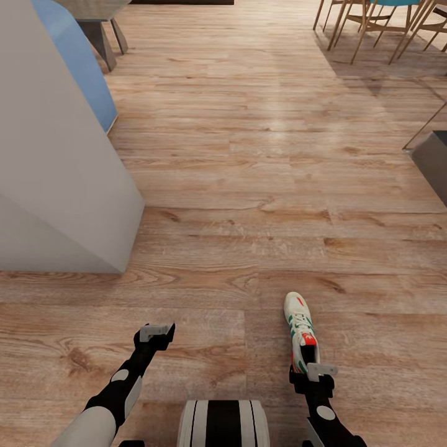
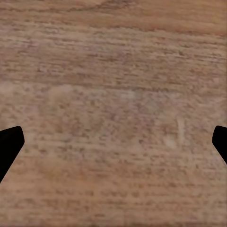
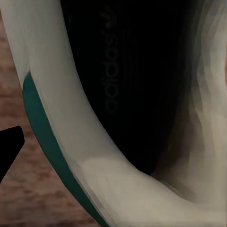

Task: Pick up the two gym shoes and the two sandals from the corridor floor and place them onto the hallstand (shoe rack) in the corridor, making sure they are on the rack and not on the floor. Arrange them so the two gym shoes are next to each other and the two sandals are next to each other.

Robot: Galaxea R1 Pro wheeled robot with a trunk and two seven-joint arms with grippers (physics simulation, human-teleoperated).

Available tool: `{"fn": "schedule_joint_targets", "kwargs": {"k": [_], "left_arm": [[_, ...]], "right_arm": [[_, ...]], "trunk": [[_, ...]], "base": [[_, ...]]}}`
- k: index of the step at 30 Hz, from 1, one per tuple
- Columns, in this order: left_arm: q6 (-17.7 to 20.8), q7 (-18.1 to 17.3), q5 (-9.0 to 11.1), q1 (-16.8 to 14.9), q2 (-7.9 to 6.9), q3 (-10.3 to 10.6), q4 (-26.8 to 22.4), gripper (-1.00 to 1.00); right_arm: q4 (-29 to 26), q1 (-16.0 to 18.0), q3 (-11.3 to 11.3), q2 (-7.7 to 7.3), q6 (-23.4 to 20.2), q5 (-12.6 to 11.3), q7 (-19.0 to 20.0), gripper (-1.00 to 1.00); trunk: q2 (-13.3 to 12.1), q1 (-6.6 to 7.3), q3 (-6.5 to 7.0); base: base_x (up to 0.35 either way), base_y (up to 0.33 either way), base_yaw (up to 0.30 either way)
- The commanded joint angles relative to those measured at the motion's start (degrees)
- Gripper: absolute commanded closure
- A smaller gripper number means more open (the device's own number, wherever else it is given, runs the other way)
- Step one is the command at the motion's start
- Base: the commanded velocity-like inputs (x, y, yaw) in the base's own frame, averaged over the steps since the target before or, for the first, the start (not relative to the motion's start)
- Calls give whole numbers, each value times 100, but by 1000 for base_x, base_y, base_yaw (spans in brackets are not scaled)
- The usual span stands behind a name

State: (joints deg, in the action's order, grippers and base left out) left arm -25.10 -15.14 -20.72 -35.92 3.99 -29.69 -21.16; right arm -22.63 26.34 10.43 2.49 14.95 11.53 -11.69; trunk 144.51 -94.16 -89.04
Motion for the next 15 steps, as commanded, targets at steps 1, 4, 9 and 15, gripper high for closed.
{"fn": "schedule_joint_targets", "kwargs": {"k": [1,4,9,15], "left_arm": [[-12,-42,-28,-3,5,-50,-3,-100],[-12,-42,-28,-3,5,-52,-3,-100],[-12,-42,-28,-3,5,-54,-3,-100],[-16,-42,-28,-3,5,-55,-3,-100]], "right_arm": [[5,3,38,6,16,60,-9,-100],[5,3,38,6,16,60,-9,100],[5,3,38,6,16,60,-9,100],[5,3,38,6,16,60,-9,100]], "trunk": [[1,1,-3],[1,1,-3],[1,1,-3],[1,1,-3]], "base": [[0,0,0],[0,0,0],[0,0,0],[0,0,0]]}}
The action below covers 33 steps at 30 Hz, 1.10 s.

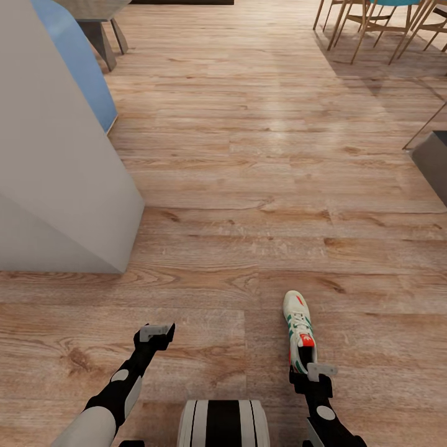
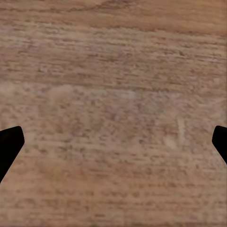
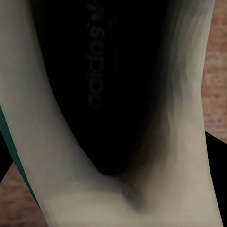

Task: Pick up the two gym shoes and the two sandals from the corridor floor and place them onto the hallstand (shoe rack) in the corridor, making sure they are on the rack and not on the floor. Arrange them so the two gym shoes are next to each other and the two sandals are next to each other.

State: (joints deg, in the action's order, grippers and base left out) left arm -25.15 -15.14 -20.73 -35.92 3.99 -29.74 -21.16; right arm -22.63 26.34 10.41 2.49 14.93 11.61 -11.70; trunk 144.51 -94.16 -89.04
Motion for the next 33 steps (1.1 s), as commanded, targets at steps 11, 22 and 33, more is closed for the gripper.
{"fn": "schedule_joint_targets", "kwargs": {"k": [11,22,33], "left_arm": [[-16,-42,-28,-2,2,-49,-6,-100],[-9,-36,-25,-3,-7,-47,-5,-100],[-21,-19,2,2,-41,-88,-42,-100]], "right_arm": [[4,3,40,6,19,52,-8,100],[4,3,40,6,10,36,0,100],[4,3,40,-3,235,65,13,100]], "trunk": [[1,1,-3],[-11,24,196],[-26,52,440]], "base": [[0,0,0],[0,0,0],[0,0,0]]}}
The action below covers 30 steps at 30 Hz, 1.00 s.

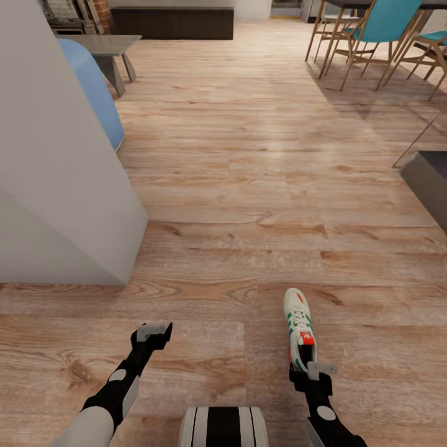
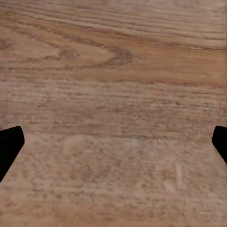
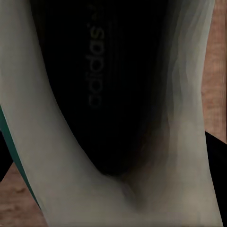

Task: Pick up the two gym shoes and the two sandals from the corridor floor and place them onto the hallstand (shoe rack) in the corridor, making sure they are on the rack and not on the floor. Arrange them so the two gym shoes are next to each other and the two sandals are next to each other.

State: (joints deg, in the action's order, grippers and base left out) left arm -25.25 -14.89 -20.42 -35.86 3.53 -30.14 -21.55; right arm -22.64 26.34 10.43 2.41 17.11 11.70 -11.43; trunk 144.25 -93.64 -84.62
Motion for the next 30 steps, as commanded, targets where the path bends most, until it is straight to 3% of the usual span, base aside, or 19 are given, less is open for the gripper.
{"fn": "schedule_joint_targets", "kwargs": {"k": [1,12,16,19,20,22,25,26,30], "left_arm": [[-9,-40,-26,-2,4,-53,-23,-100],[12,-22,-23,35,-68,-76,-150,-100],[-1,6,-26,297,-183,-80,-159,-100],[6,22,-24,554,-333,-82,-162,-100],[19,27,-21,723,-492,-90,-156,-100],[20,29,22,863,-622,-95,-149,-100],[8,28,236,1100,-741,-99,-143,-100],[-2,24,389,1226,-772,-99,-142,-100],[-63,10,793,1571,-807,-92,-139,-100]], "right_arm": [[6,3,38,6,37,57,-12,100],[0,3,41,2,114,54,-23,100],[-41,3,45,-8,124,53,-14,100],[-49,0,46,-22,146,58,-16,100],[-48,-2,45,-61,155,64,-17,100],[-46,-4,42,-84,153,70,-17,100],[-27,-11,39,-99,156,80,-17,100],[-21,-17,39,-104,159,83,-17,100],[-9,-176,38,-122,192,81,-17,100]], "trunk": [[0,3,20],[-15,32,264],[-20,42,372],[-24,50,462],[-26,52,493],[-28,57,555],[-32,65,648],[-34,68,679],[-39,78,803]], "base": [[0,0,0],[0,0,0],[0,0,0],[0,0,0],[0,0,0],[0,0,0],[0,0,0],[0,0,0],[0,0,0]]}}
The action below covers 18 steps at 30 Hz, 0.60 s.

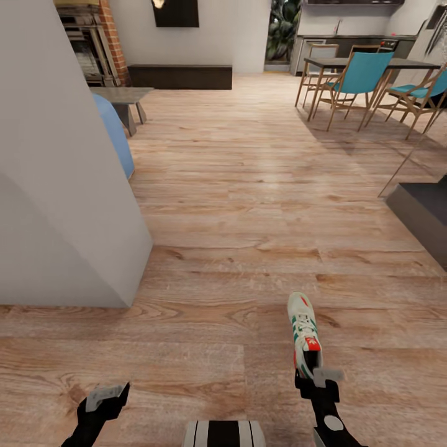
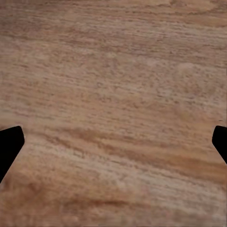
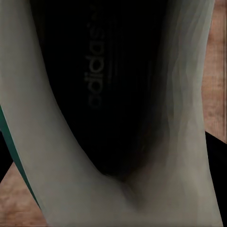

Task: Pick up the two gym shoes and the two sandals from the corridor floor and place them onto the hallstand (shoe rack) in the corridor, making sure they are on the rack and not on the floor. Arrange them so the two gym shoes are next to each other and the two sandals are next to each other.

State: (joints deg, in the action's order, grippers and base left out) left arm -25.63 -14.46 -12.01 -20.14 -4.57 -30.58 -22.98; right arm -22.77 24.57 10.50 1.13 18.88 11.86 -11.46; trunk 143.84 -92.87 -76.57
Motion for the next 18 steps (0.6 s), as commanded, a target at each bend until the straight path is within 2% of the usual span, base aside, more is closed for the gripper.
{"fn": "schedule_joint_targets", "kwargs": {"k": [1,4,9,13,18], "left_arm": [[-38,-33,-11,48,1,-47,9,-100],[-131,-31,100,307,-2,-47,55,-100],[-375,-23,129,515,15,-52,92,-100],[-630,-22,135,716,23,-53,111,-100],[-847,-14,168,925,19,-53,110,-100]], "right_arm": [[4,-38,31,1,37,64,-14,100],[16,-305,31,-18,319,63,-14,100],[183,-556,31,-24,751,62,-14,100],[495,-623,31,-31,1000,62,-14,100],[783,-642,31,-35,1098,60,-14,100]], "trunk": [[0,3,29],[-4,11,123],[-11,24,278],[-16,34,403],[-23,47,546]], "base": [[0,0,0],[0,0,0],[0,0,0],[0,0,0],[0,0,0]]}}
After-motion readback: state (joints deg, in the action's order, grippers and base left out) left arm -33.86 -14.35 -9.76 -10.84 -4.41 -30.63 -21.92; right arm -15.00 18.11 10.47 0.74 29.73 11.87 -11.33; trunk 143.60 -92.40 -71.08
